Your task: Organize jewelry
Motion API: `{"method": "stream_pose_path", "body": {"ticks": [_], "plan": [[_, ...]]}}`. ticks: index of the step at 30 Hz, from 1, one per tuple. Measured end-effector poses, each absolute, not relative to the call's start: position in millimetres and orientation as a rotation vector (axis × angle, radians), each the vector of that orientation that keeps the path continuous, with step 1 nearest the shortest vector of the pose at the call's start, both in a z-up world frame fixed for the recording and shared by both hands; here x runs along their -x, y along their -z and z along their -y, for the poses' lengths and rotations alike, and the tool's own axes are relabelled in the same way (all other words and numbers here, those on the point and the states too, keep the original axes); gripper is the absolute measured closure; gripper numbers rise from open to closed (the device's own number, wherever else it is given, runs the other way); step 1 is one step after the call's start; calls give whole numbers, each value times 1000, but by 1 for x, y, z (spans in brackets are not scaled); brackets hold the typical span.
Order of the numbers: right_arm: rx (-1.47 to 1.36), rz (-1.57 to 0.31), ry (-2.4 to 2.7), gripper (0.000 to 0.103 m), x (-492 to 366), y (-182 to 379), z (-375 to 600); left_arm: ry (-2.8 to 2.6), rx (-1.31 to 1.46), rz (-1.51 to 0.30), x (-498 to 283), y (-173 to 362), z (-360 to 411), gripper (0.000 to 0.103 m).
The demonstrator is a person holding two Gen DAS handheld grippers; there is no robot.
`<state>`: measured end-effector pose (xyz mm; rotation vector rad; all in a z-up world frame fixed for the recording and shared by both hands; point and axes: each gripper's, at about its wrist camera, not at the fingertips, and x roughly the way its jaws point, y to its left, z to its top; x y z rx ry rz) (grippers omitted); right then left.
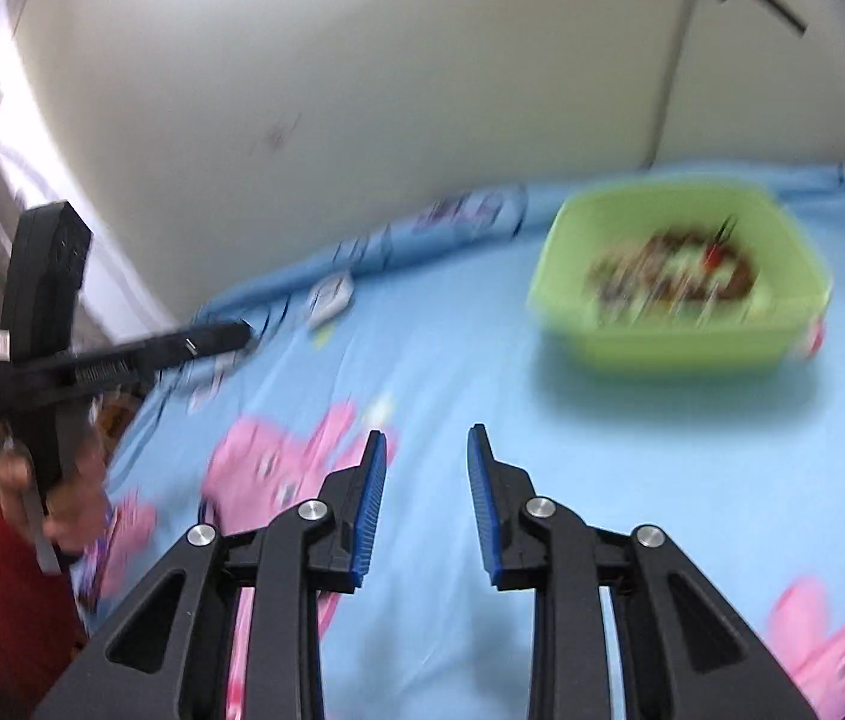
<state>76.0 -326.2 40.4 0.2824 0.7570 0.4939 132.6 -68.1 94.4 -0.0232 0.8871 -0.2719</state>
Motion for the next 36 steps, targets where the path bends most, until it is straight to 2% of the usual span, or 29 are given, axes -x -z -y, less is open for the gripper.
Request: {"method": "stream_pose_path", "body": {"ticks": [4, 10, 22, 31, 33, 34, 36], "plan": [[-258, -809, -541, 96, -43, -22, 292, 126, 67, -941, -85, -60, 2, 69], [-224, -829, -553, 96, -22, -13, 259, 84, 156, -959, -36, -34, -37, 69], [-4, -856, -696, 96, -26, -18, 164, 199, 115, -954, -49, -25, -7, 69], [140, -902, -717, 96, -51, -6, 119, 182, 99, -959, -49, -9, -14, 70], [154, -894, -718, 97, -54, -1, 117, 180, 72, -944, -46, -8, -9, 84], [166, -887, -712, 101, -54, -2, 116, 188, 69, -942, -45, -8, -8, 86], [167, -884, -694, 103, -55, -1, 119, 179, 43, -932, -43, -8, -3, 89]]}}
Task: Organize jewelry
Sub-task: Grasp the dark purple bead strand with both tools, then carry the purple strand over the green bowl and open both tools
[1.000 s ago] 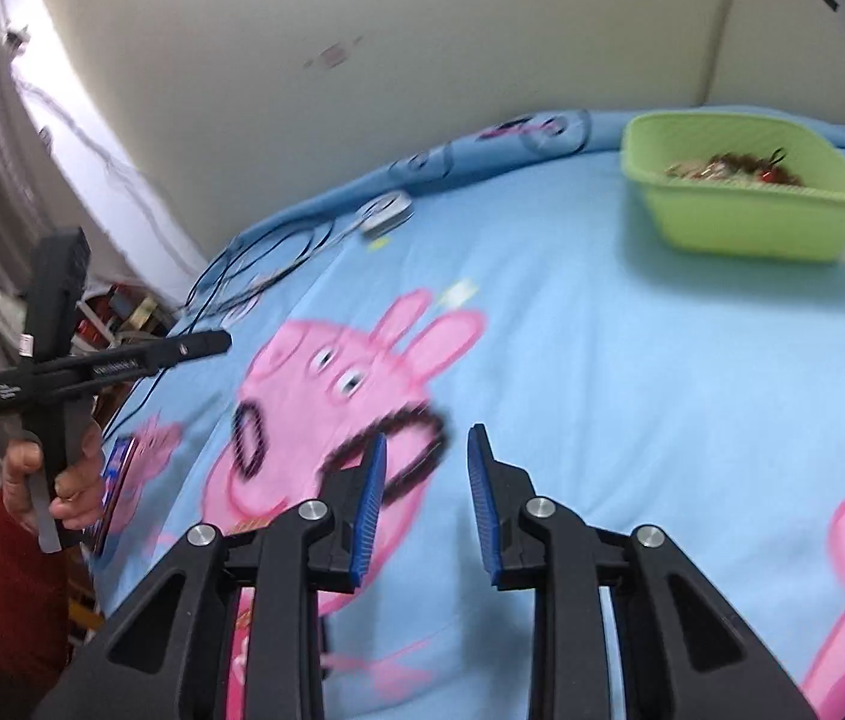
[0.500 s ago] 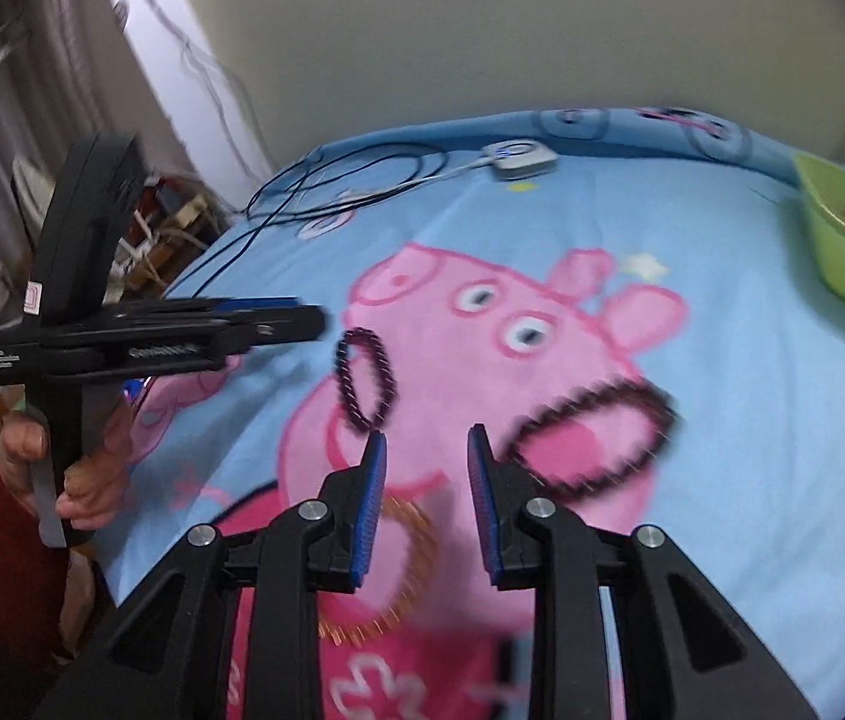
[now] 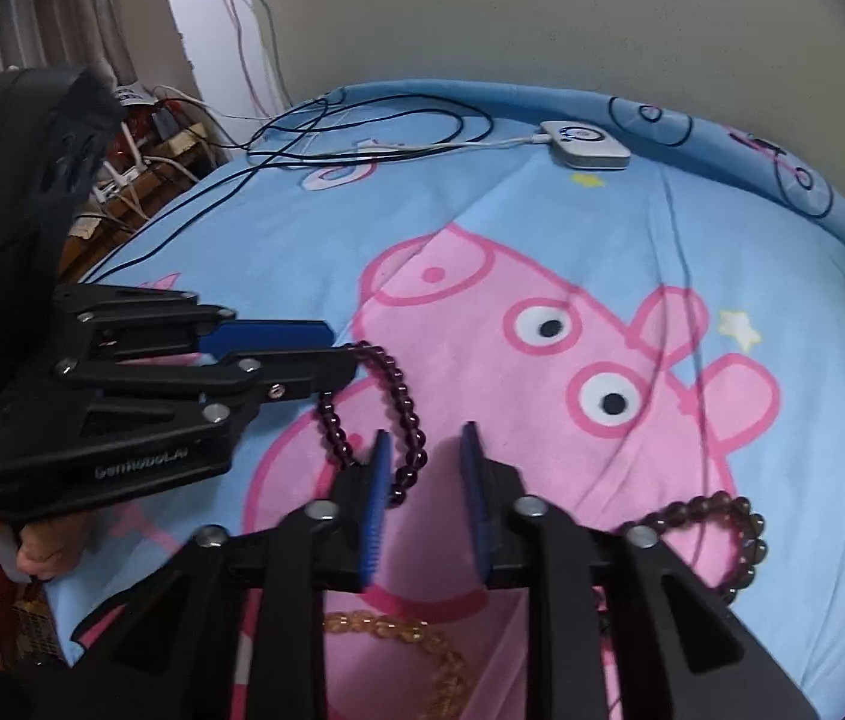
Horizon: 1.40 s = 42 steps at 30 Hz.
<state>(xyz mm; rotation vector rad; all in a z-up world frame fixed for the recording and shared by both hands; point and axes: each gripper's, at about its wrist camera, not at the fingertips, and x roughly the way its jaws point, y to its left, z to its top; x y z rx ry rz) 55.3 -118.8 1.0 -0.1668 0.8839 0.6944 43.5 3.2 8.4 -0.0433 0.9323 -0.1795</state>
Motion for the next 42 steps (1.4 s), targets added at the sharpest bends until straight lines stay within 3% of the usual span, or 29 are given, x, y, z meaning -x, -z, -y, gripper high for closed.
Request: {"method": "stream_pose_path", "body": {"ticks": [2, 22, 35, 42], "plan": [[127, -896, -699, 103, -58, 0, 126, 206, 48, -937, -42, -9, 1, 96], [-141, -757, -632, 103, -63, -50, 227, 355, 3, -890, -68, -56, 78, 96], [-237, -619, -398, 103, -118, -92, 371, 523, -96, -822, -181, -109, 224, 96], [-259, -610, -301, 103, -148, -88, 424, 546, -93, -864, -235, -98, 273, 96]]}}
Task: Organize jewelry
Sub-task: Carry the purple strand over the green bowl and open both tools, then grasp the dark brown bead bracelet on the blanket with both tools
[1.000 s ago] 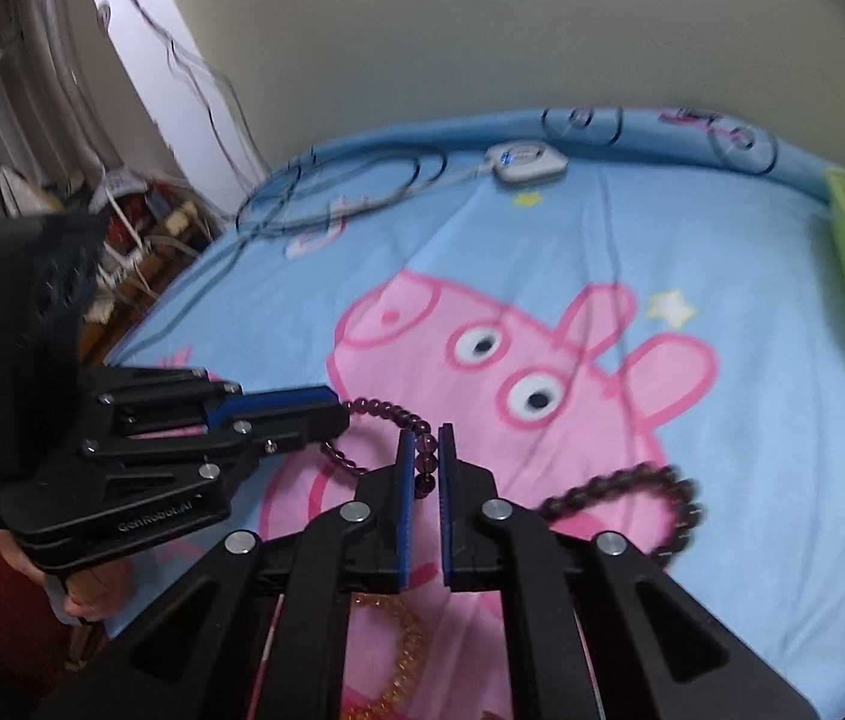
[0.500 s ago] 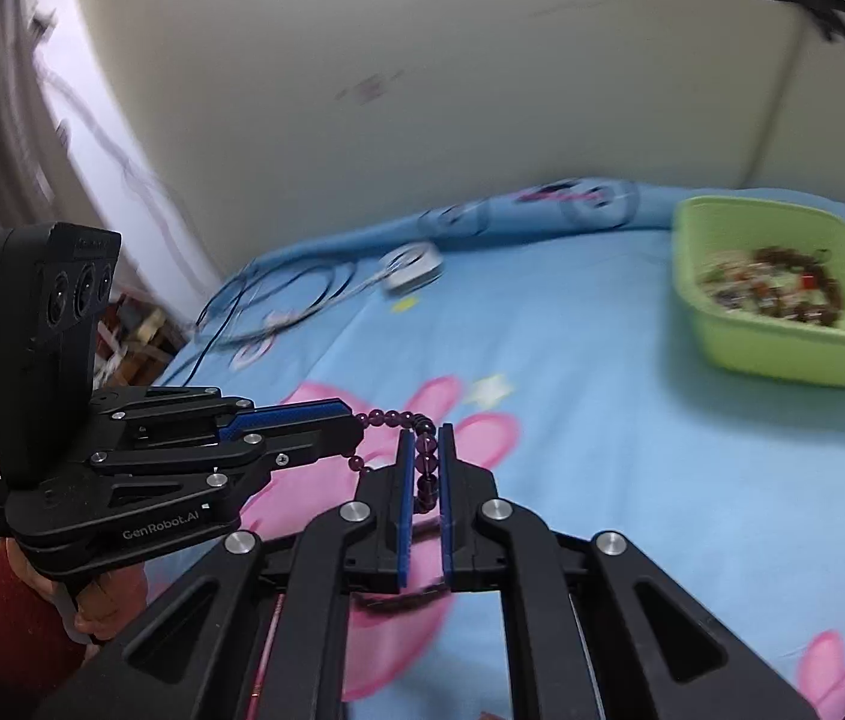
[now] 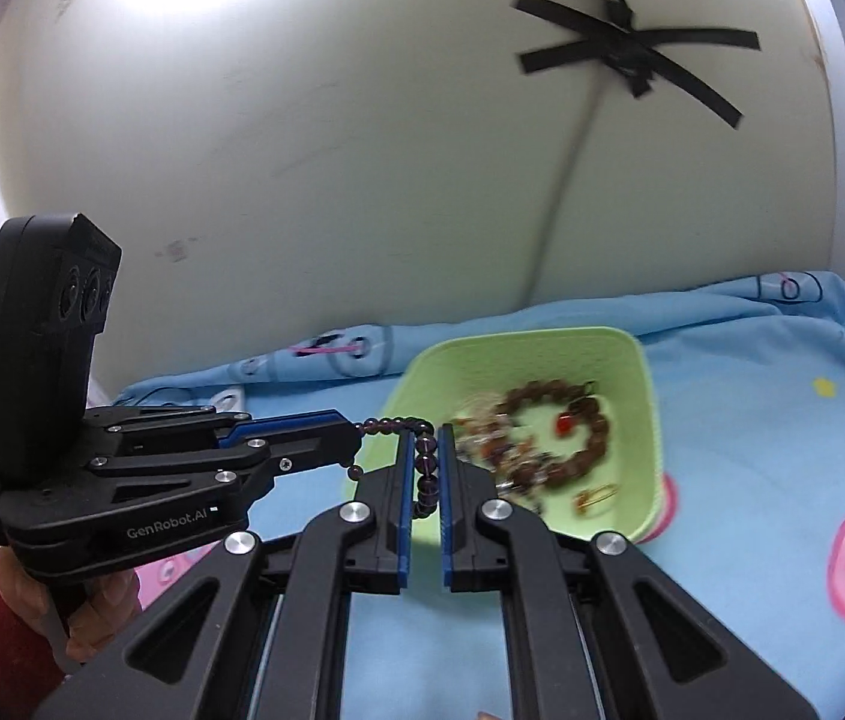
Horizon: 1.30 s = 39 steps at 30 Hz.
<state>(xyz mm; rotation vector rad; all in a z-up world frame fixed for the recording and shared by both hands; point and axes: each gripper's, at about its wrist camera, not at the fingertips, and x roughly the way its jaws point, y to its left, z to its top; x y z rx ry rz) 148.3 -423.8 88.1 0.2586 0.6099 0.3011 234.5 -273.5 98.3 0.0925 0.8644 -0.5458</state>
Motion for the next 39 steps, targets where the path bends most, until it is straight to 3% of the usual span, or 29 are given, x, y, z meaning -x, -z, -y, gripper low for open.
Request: {"method": "stream_pose_path", "body": {"ticks": [4, 6, 7, 8, 10, 19, 30, 39], "plan": [[-296, -641, -278, 103, -178, -74, 436, 513, -112, -890, -259, -84, 285, 95], [-311, -673, -252, 103, -195, -67, 438, 482, -103, -920, -271, -78, 284, 82], [-317, -694, -214, 101, -204, -64, 440, 470, -88, -928, -275, -77, 281, 82], [-326, -694, -200, 91, -207, -63, 441, 471, -73, -928, -276, -78, 277, 82], [-358, -677, -191, 83, -204, -65, 443, 476, -48, -909, -271, -85, 265, 82], [-289, -567, -319, 83, -108, -82, 386, 416, -29, -887, -202, -90, 184, 82], [-257, -778, -538, 83, -38, -28, 296, 270, 84, -962, -80, -41, 48, 81], [-124, -806, -481, 83, -41, -23, 262, 365, 75, -984, -48, -29, 59, 81]]}}
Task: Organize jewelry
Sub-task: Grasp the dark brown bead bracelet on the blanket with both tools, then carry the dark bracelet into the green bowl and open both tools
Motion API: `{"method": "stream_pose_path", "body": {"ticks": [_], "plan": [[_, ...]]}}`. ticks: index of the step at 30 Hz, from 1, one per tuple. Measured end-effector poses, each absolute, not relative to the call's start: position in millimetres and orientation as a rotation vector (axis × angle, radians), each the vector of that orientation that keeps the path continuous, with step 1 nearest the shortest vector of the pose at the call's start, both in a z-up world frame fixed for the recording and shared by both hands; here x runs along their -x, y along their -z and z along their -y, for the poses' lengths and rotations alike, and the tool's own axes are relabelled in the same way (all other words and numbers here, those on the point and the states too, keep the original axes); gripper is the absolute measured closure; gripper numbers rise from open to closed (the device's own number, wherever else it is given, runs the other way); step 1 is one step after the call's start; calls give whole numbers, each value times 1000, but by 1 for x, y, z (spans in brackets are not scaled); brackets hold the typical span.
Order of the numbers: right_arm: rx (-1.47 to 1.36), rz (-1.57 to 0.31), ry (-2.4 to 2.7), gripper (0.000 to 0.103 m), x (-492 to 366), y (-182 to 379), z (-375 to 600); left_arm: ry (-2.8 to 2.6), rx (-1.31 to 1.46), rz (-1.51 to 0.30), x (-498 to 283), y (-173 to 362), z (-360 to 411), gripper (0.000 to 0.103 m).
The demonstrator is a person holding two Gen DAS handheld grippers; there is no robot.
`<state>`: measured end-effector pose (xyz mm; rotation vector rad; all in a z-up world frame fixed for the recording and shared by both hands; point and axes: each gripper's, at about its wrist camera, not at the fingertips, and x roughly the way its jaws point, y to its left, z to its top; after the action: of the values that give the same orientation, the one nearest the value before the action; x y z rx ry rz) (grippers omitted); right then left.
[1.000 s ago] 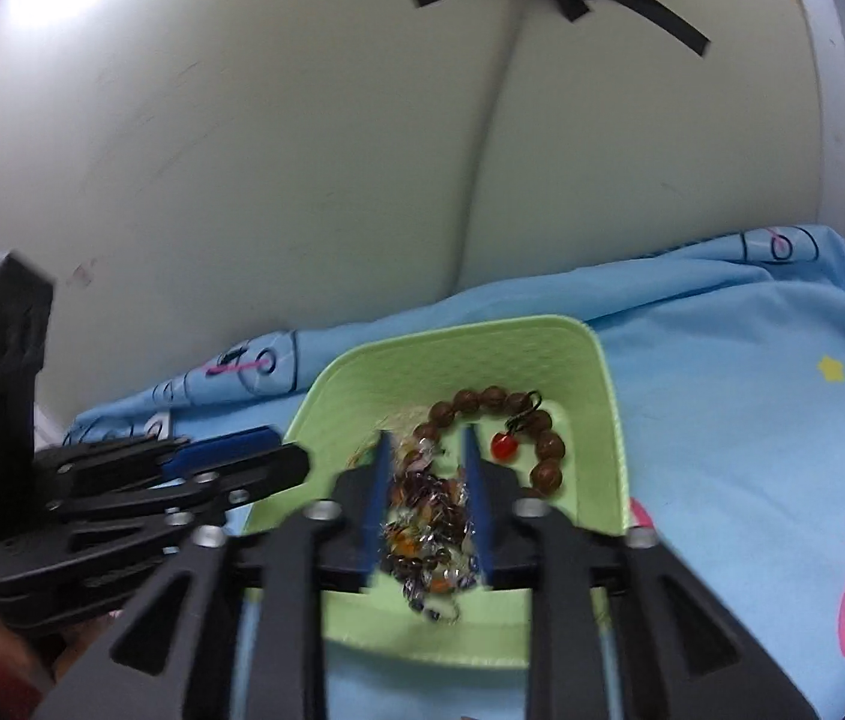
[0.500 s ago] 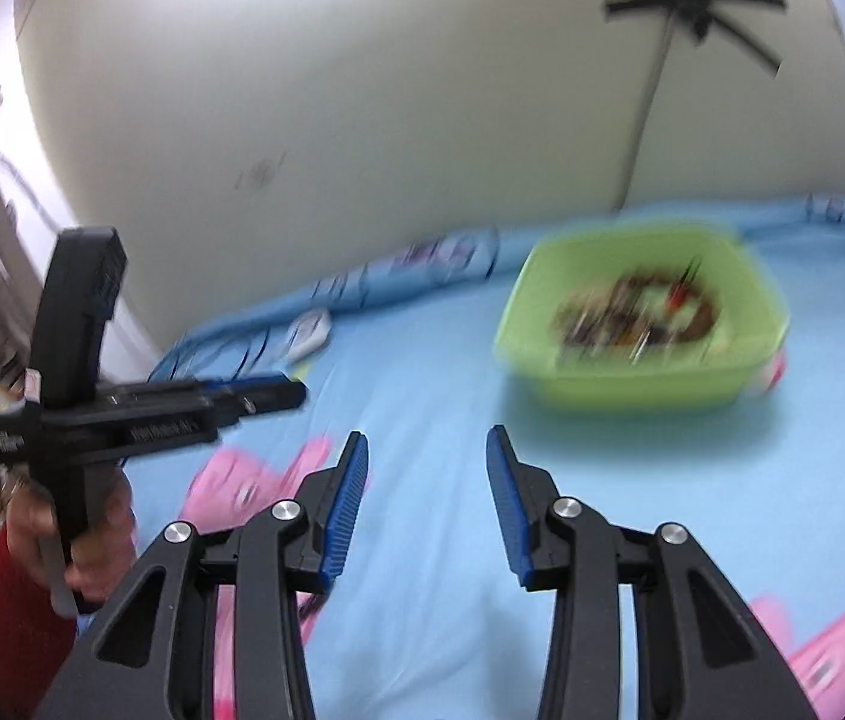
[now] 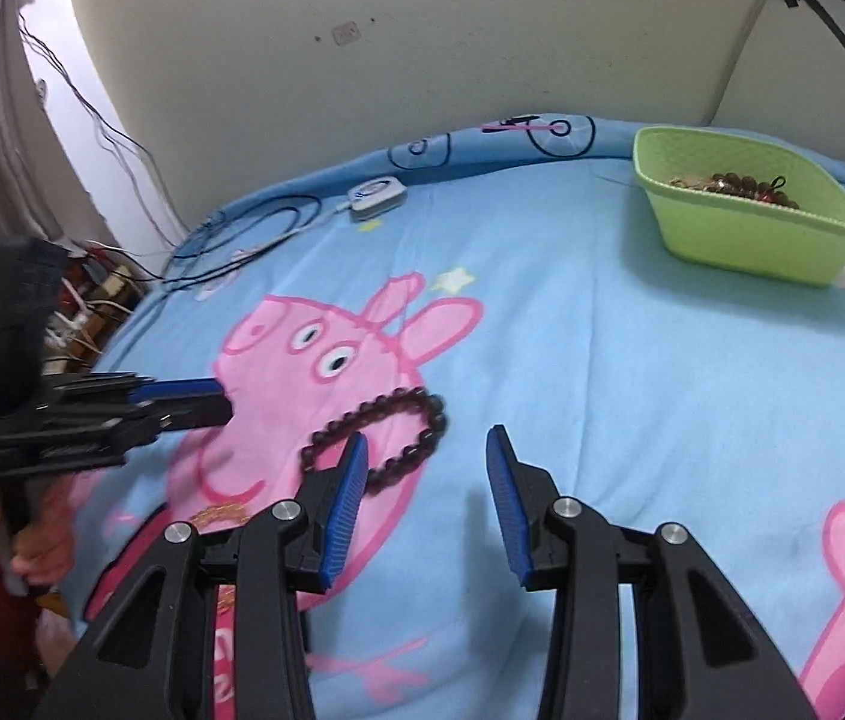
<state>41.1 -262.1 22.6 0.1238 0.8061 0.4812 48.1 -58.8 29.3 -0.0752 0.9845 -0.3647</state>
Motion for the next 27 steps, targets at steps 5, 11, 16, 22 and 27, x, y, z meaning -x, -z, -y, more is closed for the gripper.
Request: {"method": "stream_pose_path", "body": {"ticks": [5, 11, 16, 22, 27], "plan": [[-81, -807, -452, 83, -54, -24, 260, 432, 37, -971, -56, -29, 94, 81], [-20, -836, -473, 83, -64, -18, 252, 429, -18, -1014, -66, -11, 116, 81], [6, -846, -482, 85, -69, -7, 245, 423, -57, -987, -63, -9, 121, 81], [9, -863, -525, 103, -68, -6, 244, 392, -66, -970, -59, -9, 119, 94], [-108, -840, -568, 103, -64, -20, 257, 431, -29, -951, -61, -27, 121, 94]]}}
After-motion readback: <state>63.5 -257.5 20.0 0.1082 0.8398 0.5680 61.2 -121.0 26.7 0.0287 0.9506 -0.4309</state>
